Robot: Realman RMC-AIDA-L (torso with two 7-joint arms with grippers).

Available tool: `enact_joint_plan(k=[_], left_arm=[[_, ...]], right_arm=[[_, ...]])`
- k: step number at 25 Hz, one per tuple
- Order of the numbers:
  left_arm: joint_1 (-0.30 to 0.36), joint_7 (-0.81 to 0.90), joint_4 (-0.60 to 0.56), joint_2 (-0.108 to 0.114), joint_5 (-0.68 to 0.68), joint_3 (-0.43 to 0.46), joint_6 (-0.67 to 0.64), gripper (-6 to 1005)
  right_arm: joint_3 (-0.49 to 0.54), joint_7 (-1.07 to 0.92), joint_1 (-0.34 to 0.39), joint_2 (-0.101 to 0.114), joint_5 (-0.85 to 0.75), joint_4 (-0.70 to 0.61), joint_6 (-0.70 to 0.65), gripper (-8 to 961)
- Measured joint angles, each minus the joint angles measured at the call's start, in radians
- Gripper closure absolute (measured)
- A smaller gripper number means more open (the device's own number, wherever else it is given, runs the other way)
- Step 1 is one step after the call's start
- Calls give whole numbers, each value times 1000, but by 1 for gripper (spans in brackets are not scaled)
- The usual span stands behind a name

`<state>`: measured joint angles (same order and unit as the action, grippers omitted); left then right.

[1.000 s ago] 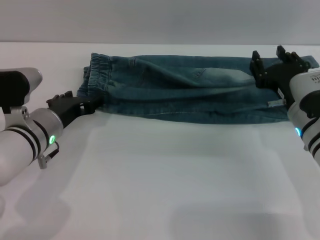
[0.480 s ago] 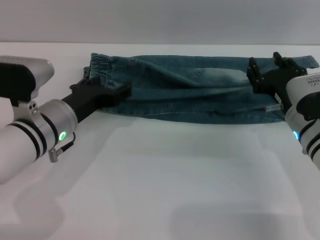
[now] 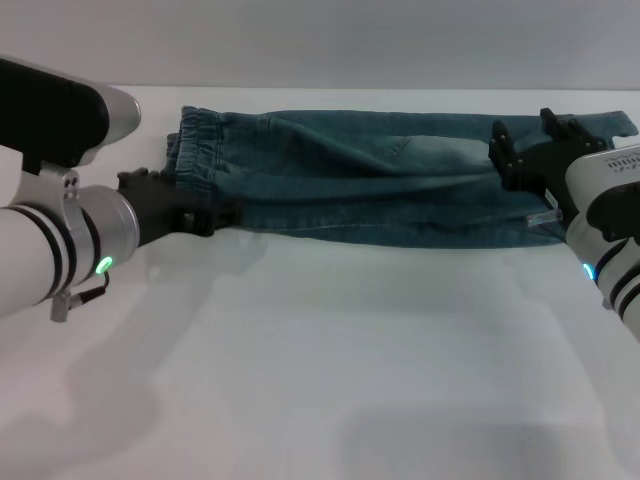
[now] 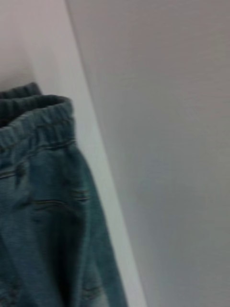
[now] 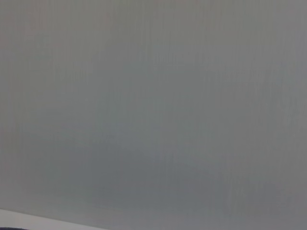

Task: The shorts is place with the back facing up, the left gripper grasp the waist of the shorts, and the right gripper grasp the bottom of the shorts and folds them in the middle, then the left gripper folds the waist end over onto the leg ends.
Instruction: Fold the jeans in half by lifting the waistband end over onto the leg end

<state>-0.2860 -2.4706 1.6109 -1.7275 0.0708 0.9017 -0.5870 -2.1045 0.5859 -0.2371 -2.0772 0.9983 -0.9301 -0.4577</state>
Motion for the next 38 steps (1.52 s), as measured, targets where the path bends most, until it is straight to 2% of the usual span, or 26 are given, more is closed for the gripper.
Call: enact_joint_plan(k=[5,6,7,9,11,12,13,14,16,18,20,21,23,25,26,29,31,33,35,38], left_arm=[[-26,-15,-16,8,96,0,-68,152],[-39,-16,-22,18,156,5,-94,153],[-39,-16,-22,18,156,5,-94,153],[-62,-7,-33,40,249,22,-115,153],[-56,2,-35,37,263,52,-120,154],[-41,6,-36,24,255,81,-120,154],[-12,9,-33,-3,223,129,-116,154],[19,5,-25,-39,176,176,-111,155],[58,-1,-12,-89,96,233,-105,155],[100,-8,7,-151,1,297,-108,155],[109,-8,10,-172,-25,322,-114,155],[107,-8,8,-173,-18,329,-118,155],[107,-8,8,-173,-18,329,-118,155],[75,-8,-24,-148,46,326,-134,155],[47,-9,-50,-127,94,312,-146,155],[-11,-13,-104,-81,181,261,-162,155],[-70,-17,-143,-33,261,185,-170,155],[-100,-17,-145,-6,285,134,-171,156],[-110,-17,-128,1,282,108,-169,156],[-104,-19,-99,-5,258,105,-162,156]], right_arm=[[-3,0,-1,0,-1,6,0,443],[-5,0,-1,0,-1,7,0,443],[-7,0,-1,0,-1,9,0,443],[-10,0,-2,0,-1,10,0,443],[-13,0,-5,0,-1,11,0,443],[-14,0,-6,0,-1,12,0,443],[-16,0,-7,0,-1,12,0,443],[-16,0,-7,0,-1,12,0,443],[-16,0,-6,0,-1,14,0,443],[-17,0,-4,0,-1,18,-1,443],[-19,0,-3,0,2,23,-1,443],[-21,0,-2,-1,3,26,-1,443],[-24,-1,-2,-1,5,29,-1,443],[-26,-9,-4,-1,5,33,-1,443],[-26,-15,-6,-1,4,35,-1,443],[-27,-21,-11,0,2,37,-1,443],[-28,-21,-13,0,1,37,-1,442],[-28,-22,-14,0,1,37,-1,442],[-28,-22,-15,0,1,38,2,442],[-28,-22,-16,0,1,39,12,442]])
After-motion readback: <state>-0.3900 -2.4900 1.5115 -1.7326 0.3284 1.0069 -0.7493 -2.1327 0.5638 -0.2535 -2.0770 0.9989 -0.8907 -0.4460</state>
